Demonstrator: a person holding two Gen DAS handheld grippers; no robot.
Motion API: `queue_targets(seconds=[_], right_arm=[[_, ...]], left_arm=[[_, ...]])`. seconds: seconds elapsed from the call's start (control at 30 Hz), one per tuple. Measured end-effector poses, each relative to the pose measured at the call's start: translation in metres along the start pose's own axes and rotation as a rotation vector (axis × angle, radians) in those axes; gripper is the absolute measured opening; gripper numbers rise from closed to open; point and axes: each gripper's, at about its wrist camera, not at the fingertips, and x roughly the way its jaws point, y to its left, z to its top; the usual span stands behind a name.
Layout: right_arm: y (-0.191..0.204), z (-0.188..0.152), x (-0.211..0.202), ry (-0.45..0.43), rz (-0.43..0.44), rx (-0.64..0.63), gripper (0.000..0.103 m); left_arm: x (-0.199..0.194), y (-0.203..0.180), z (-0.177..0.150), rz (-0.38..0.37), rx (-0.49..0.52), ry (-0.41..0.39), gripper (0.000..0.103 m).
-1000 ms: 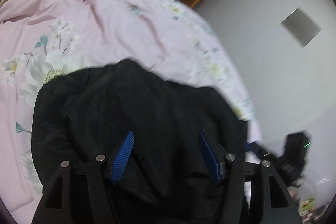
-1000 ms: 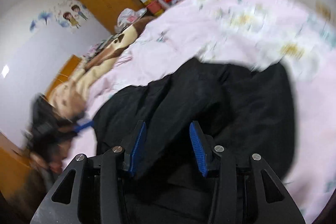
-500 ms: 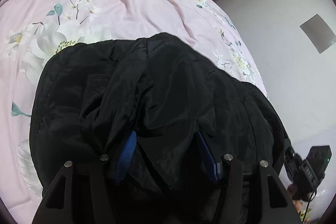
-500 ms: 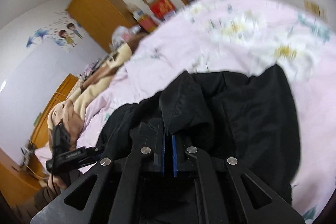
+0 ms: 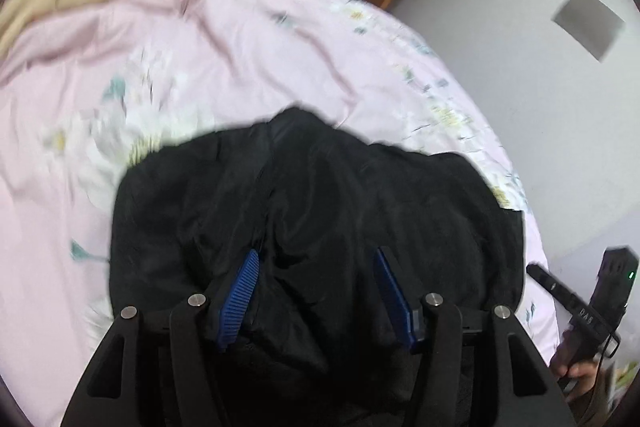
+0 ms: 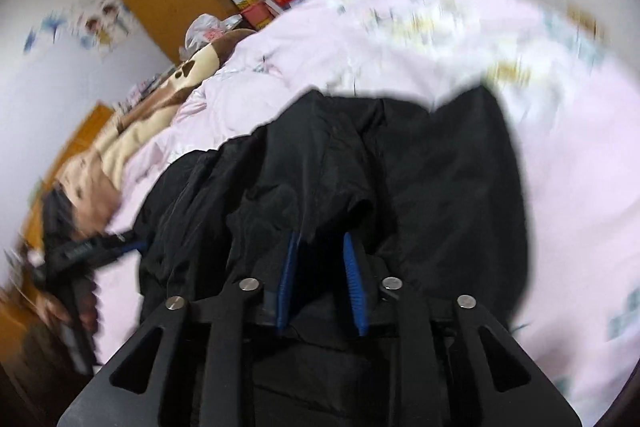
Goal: Fold large clothes
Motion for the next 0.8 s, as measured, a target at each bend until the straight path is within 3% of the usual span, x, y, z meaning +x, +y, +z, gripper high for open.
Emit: queue_targets(seconds=[0.07, 0.13, 0.2, 0.27, 0.37, 0.43, 0.57, 0.8], right_arm=[[0.021, 0.005, -0.013, -0.052, -0.029, -0.099, 0.034], [0.049, 0.010, -0.014, -0.082, -0.044, -0.231, 0.035], [0.075, 0.015, -0.005, -0.085, 0.002, -0.306, 0.035], [0.087, 0.017, 0.015, -0.055, 0.039, -0.314, 0.035], [0.087, 0.009, 0.051, 0.011, 0.000, -0.339, 0.035], [0.082, -0.001, 0.073, 0.070, -0.025, -0.342, 0.035], [0.066, -0.019, 0.092, 0.110, -0.044, -0.367, 0.034], [0.058, -0.031, 0.114, 0.151, -0.085, -0.389, 0.034]], left_arm=[[-0.016, -0.010, 0.006, 0.007, 0.016, -0.051, 0.060], [-0.019, -0.018, 0.013, -0.019, 0.022, -0.048, 0.060], [-0.011, -0.029, 0.017, -0.048, 0.028, -0.027, 0.060], [0.004, -0.037, 0.014, -0.002, 0.067, 0.008, 0.060], [0.029, -0.031, 0.001, 0.039, 0.077, 0.075, 0.060], [0.048, -0.020, -0.009, 0.112, 0.093, 0.108, 0.060], [0.066, 0.000, -0.022, 0.068, 0.097, 0.130, 0.060], [0.089, 0.004, -0.029, 0.093, 0.128, 0.136, 0.062]])
